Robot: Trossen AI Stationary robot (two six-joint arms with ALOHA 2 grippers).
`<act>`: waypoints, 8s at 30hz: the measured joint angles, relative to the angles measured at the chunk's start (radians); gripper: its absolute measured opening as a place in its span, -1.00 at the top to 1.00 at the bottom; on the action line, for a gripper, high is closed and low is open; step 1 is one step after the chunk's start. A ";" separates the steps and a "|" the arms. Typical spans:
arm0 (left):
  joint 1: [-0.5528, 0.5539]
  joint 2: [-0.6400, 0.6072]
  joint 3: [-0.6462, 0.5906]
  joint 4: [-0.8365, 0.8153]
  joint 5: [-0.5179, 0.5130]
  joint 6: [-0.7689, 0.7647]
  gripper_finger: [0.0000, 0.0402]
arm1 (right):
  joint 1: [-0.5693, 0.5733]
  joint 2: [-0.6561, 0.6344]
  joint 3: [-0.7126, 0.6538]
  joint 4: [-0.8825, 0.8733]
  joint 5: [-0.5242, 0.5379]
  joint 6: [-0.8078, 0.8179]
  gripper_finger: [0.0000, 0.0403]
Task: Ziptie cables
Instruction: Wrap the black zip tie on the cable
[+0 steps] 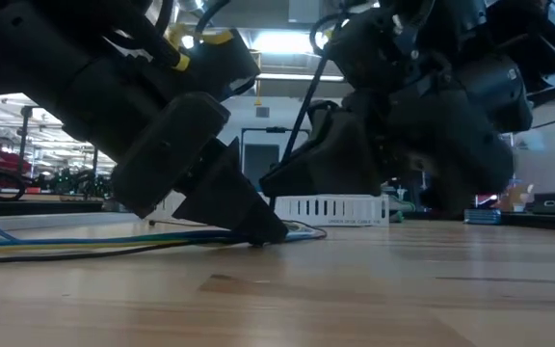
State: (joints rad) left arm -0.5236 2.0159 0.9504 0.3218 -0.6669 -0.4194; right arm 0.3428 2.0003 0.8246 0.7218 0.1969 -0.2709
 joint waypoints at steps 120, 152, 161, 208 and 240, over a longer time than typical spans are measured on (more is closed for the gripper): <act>-0.045 -0.477 0.023 -0.771 0.099 -0.366 0.25 | -0.020 -0.464 -0.049 -0.749 -0.053 0.314 -0.17; -0.003 -0.096 0.038 -0.226 0.314 -0.220 0.35 | -0.048 -0.413 -0.158 -0.561 -0.076 0.373 -0.17; 0.018 -0.220 0.188 -0.701 0.260 -0.179 0.44 | -0.048 -0.414 -0.156 -0.560 0.060 0.275 -0.17; 0.243 -0.518 -0.326 -0.365 0.186 -0.074 0.03 | -0.343 -0.412 0.017 -0.936 -0.217 0.131 -0.38; 0.278 -0.517 -0.351 -0.318 0.212 0.003 0.09 | -0.323 -0.408 -0.166 -0.503 -0.175 0.320 -0.38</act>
State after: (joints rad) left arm -0.2452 1.4994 0.5994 0.0036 -0.4554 -0.4163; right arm 0.0200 1.5925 0.6582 0.2188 0.0216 0.0494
